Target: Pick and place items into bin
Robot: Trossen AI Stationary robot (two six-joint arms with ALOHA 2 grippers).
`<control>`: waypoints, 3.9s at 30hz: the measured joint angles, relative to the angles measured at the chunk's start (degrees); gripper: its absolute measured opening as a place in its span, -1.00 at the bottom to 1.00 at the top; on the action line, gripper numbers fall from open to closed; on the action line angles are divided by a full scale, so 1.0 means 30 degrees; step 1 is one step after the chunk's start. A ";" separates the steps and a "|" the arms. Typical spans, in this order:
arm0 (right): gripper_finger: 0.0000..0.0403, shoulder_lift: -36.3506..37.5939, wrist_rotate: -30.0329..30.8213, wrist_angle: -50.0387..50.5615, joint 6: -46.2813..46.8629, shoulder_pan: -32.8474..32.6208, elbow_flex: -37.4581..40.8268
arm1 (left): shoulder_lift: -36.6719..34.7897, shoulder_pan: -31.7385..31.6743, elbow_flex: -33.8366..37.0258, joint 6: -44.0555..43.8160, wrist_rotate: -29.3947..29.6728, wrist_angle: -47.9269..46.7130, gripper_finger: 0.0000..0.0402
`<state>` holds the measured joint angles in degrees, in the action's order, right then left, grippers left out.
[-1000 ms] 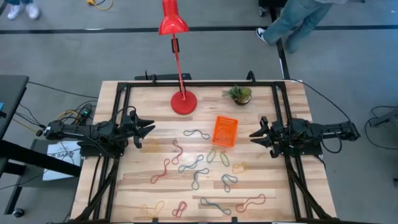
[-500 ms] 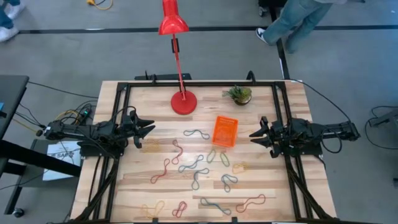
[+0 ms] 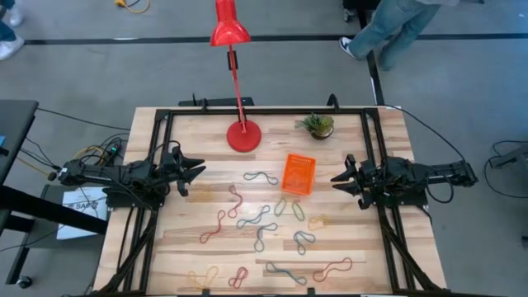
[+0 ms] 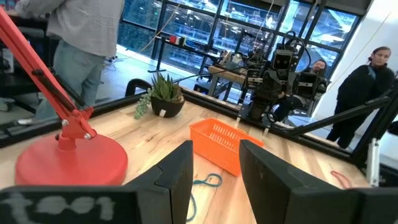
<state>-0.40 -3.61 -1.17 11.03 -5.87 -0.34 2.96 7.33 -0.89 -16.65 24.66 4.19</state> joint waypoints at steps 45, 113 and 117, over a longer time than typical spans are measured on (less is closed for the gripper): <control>-0.54 0.0000 1.0518 -0.3997 -0.6351 0.0116 0.0000 | 0.2816 0.0003 -0.0022 -0.5306 -0.0271 -0.0230 -0.40; -0.99 -2.4470 0.2815 0.9284 0.5678 0.1930 -0.9739 | 1.5630 -0.1406 -0.6798 0.4353 0.2026 1.0201 -0.40; -0.99 -2.4351 0.3135 1.1927 0.6794 0.1218 -1.1488 | 1.5591 -0.1406 -0.6798 0.4353 0.2032 1.0527 -0.40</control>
<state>-73.46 5.79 34.61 31.41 -2.21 -34.80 49.74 3.11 -21.28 -3.60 30.76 35.77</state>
